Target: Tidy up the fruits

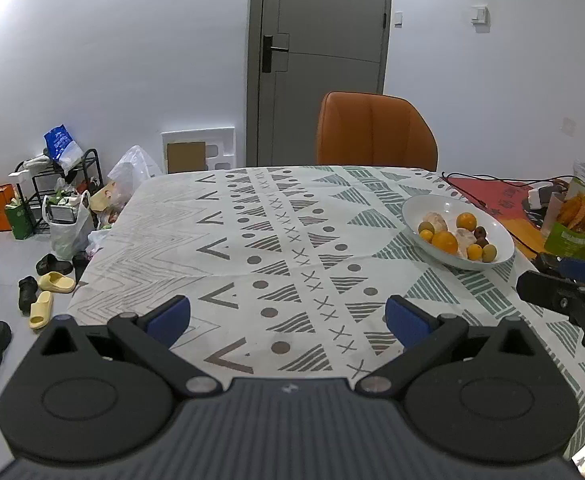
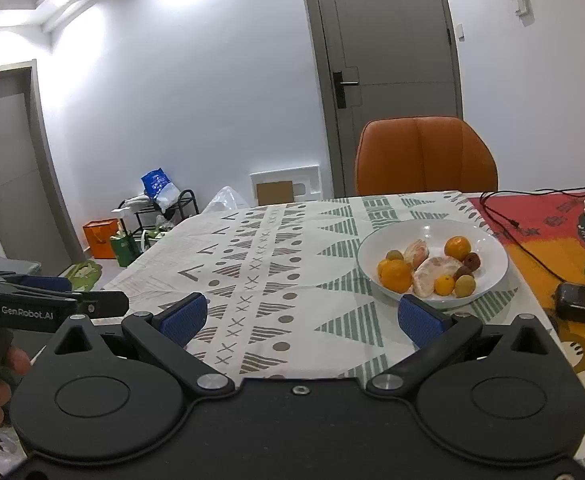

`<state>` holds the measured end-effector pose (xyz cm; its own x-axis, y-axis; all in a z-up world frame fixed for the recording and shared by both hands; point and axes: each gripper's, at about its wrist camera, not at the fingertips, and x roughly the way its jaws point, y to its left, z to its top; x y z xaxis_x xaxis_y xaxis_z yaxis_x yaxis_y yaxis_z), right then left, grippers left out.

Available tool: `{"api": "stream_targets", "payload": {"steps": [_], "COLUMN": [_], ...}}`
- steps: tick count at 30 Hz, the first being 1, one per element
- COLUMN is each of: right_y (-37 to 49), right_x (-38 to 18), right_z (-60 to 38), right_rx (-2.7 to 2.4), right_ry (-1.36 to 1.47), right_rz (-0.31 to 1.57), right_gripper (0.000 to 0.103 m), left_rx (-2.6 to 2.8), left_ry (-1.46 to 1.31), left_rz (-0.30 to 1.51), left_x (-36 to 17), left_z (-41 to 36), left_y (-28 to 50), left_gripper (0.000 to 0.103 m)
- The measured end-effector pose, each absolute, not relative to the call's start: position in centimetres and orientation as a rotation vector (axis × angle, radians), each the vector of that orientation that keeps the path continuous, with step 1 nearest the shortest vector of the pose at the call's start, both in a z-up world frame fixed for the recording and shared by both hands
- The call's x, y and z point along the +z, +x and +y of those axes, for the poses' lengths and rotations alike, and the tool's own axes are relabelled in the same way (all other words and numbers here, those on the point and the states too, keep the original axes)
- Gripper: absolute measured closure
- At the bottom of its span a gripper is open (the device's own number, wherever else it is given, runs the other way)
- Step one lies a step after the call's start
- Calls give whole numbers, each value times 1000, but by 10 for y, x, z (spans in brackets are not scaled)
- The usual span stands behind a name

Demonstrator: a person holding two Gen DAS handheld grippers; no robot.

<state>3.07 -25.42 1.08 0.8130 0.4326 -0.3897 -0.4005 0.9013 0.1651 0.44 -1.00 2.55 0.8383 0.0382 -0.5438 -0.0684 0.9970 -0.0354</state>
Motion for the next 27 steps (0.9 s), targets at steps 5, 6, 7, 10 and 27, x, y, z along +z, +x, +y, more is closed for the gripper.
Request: {"api": "stream_targets", "payload": {"steps": [5,6,7,10,27], "right_y": [31,31,31,31,33], "right_x": [9,9,9,9,8], "right_z": [-255,-255,-255,-255,-259], "right_rx": [448,447,446,445,435], "right_ry": [80,81,82,81,99], "right_rz": [434,435,435,434,428], "right_gripper": [0,0,0,0,0], "left_rx": [58,58,61,65,57], "left_ry": [-61,-62,-62,-63,-55], "left_rz": [577,578,579,581,575], "left_x": [24,24,24,23,26], "left_z": [-7,-7,-6,-6,-9], "left_y": [4,4,4,4,2], "left_gripper": [0,0,0,0,0]}}
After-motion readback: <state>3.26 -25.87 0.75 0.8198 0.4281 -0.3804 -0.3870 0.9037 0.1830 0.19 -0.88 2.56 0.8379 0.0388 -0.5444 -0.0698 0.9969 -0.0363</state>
